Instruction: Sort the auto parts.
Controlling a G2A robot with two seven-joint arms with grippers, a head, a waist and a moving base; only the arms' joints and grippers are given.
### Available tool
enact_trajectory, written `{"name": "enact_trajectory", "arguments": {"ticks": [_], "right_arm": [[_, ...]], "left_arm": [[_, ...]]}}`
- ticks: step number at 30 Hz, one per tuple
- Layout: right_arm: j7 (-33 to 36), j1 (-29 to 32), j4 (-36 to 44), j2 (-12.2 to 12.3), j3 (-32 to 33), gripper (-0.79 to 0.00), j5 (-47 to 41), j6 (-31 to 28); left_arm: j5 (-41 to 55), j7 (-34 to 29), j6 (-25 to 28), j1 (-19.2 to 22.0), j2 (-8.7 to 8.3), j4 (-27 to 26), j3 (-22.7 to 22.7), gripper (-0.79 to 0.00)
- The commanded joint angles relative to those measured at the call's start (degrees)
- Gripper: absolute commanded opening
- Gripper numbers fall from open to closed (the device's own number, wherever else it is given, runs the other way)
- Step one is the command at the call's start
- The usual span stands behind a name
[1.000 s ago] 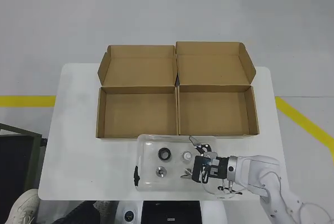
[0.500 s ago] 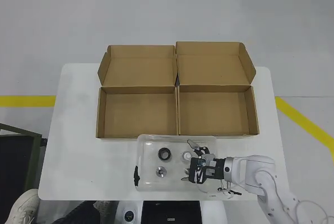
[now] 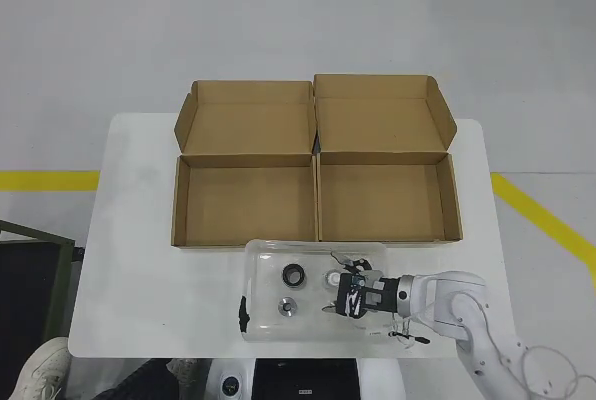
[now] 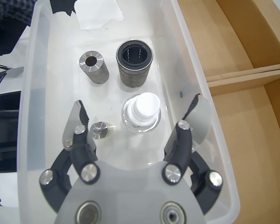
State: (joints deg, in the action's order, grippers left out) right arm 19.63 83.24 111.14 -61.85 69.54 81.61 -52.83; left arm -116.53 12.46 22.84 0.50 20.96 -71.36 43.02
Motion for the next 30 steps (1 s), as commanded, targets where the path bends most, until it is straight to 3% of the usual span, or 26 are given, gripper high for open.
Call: {"name": "enact_trajectory", "arguments": {"ticks": [1,5,15,19,30], "right_arm": [[0.3,-0.2,-0.2,0.0,-0.1,-0.228,-0.3,0.0],[0.7,-0.8,-0.8,0.1,-0.3,-0.36,-1.3,0.4],[1.8,-1.4,-1.3,0.5,-0.7,-0.529,-2.5,0.2],[1.0,-1.6,-1.3,0.7,-0.8,-0.767,-2.3,0.0],[-3.9,-0.5,0.8,1.3,0.8,-0.785,-3.9,-0.3]], "left_arm": [[0.0,0.0,0.0,0.0,0.0,0.0,0.0,0.0],[0.0,0.0,0.0,0.0,0.0,0.0,0.0,0.0],[0.0,0.0,0.0,0.0,0.0,0.0,0.0,0.0],[0.0,0.0,0.0,0.0,0.0,0.0,0.0,0.0],[0.0,0.0,0.0,0.0,0.0,0.0,0.0,0.0]]}}
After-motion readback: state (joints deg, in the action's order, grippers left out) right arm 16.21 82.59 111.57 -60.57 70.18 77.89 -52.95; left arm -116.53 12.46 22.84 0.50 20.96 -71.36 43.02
